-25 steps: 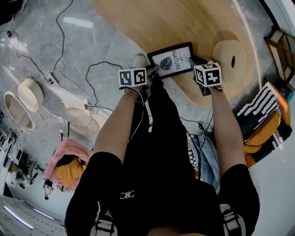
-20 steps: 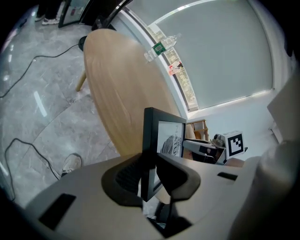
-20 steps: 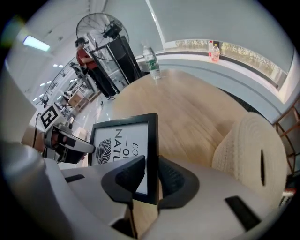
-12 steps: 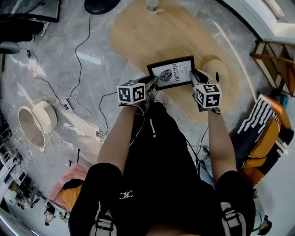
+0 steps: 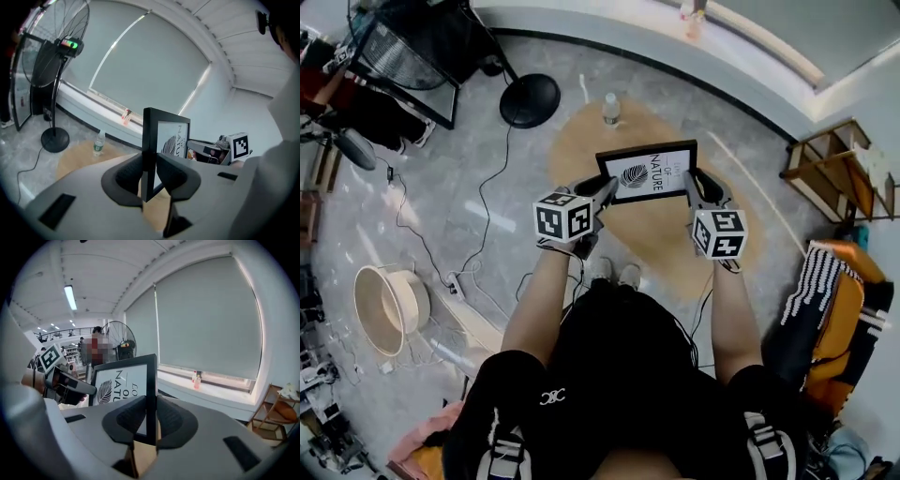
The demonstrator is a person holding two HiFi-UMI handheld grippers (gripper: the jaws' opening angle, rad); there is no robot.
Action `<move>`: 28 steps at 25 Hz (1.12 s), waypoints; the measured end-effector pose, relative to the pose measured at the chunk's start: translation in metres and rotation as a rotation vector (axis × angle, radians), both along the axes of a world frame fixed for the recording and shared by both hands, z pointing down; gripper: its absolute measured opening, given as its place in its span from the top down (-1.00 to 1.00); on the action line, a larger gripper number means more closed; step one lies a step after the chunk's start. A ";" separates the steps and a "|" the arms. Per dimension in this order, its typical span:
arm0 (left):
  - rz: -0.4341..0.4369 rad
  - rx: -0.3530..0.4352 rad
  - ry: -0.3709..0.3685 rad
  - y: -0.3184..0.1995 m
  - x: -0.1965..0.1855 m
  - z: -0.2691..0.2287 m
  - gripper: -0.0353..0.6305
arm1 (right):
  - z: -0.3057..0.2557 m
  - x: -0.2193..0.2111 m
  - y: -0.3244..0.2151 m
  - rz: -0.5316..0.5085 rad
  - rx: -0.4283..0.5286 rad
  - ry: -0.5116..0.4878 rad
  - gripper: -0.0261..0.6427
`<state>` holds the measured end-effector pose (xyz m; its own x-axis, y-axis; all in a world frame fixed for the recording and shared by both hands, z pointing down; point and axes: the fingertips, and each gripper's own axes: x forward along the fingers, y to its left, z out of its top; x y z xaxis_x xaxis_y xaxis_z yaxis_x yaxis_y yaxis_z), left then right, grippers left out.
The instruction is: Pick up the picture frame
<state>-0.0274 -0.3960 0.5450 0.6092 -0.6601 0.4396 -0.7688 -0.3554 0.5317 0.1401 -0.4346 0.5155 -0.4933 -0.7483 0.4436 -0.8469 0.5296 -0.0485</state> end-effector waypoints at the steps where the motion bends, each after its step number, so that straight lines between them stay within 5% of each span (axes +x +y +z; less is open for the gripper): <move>1: 0.005 0.031 -0.009 0.001 -0.001 -0.020 0.58 | -0.020 -0.001 0.004 0.005 0.034 -0.007 0.66; 10: 0.055 0.326 -0.135 0.042 0.012 -0.165 0.56 | -0.154 0.018 0.078 0.130 0.242 -0.096 0.67; 17: 0.059 0.548 -0.155 0.056 0.040 -0.253 0.56 | -0.238 0.047 0.099 0.161 0.412 -0.155 0.67; 28: 0.041 0.598 -0.192 0.061 0.042 -0.267 0.55 | -0.245 0.050 0.107 0.165 0.435 -0.173 0.67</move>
<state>0.0146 -0.3348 0.2785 0.5860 -0.8033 0.1061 -0.8103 -0.5797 0.0858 0.1898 -0.3281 0.2703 -0.3916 -0.9201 -0.0049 -0.9201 0.3916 -0.0006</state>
